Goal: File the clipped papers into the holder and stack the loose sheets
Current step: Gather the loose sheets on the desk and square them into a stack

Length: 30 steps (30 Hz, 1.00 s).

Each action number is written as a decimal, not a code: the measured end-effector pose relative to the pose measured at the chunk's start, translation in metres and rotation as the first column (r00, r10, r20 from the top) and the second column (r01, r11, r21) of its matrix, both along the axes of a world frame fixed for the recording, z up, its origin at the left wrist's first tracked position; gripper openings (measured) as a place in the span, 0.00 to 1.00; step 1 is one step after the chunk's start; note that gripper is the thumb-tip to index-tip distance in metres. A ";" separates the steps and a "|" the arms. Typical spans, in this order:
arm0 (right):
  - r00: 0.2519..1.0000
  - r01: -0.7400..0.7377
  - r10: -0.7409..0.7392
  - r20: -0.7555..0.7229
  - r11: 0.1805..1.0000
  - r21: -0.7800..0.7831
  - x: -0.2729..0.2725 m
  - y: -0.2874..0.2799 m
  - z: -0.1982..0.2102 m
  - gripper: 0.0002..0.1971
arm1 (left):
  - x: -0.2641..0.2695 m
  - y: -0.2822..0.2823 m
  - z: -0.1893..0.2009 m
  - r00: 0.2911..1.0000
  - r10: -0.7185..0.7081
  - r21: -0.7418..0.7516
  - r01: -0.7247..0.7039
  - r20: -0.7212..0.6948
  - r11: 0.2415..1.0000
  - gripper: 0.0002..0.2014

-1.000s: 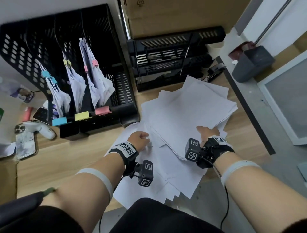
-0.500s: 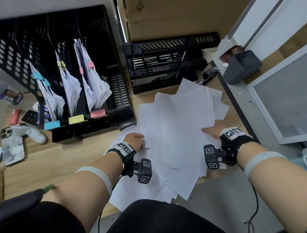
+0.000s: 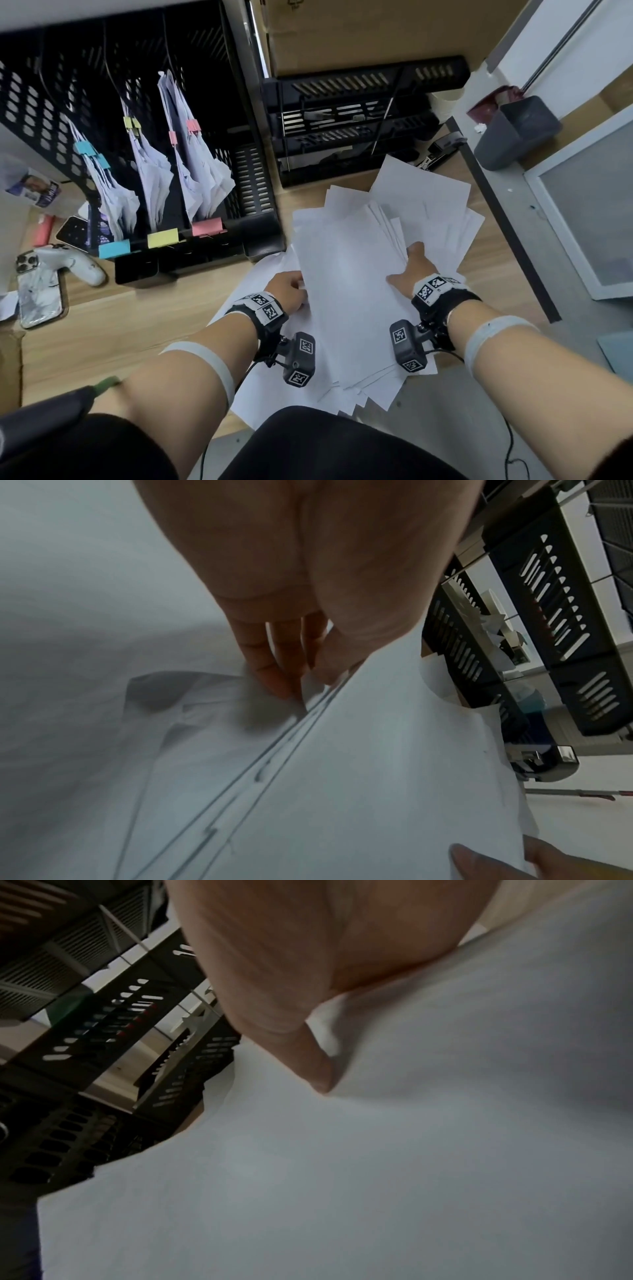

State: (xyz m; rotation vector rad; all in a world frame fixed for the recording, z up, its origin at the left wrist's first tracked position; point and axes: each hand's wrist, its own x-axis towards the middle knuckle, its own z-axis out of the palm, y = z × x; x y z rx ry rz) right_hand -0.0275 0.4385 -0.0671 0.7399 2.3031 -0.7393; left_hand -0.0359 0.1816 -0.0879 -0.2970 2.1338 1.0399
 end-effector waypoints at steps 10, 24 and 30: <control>0.998 -0.056 0.056 0.039 0.998 0.000 0.000 0.044 0.037 0.11 | -0.001 0.002 -0.001 0.983 0.060 -0.072 -0.074 -0.172 0.995 0.08; 0.932 0.322 -0.321 0.170 0.947 0.026 0.032 0.069 0.006 0.25 | 0.005 0.006 0.002 1.000 0.013 -0.092 -0.015 -0.017 0.996 0.11; 0.902 0.427 -0.423 0.089 0.904 -0.033 0.033 0.057 -0.004 0.23 | 0.011 0.021 -0.002 0.990 0.077 -0.042 -0.072 0.114 0.997 0.04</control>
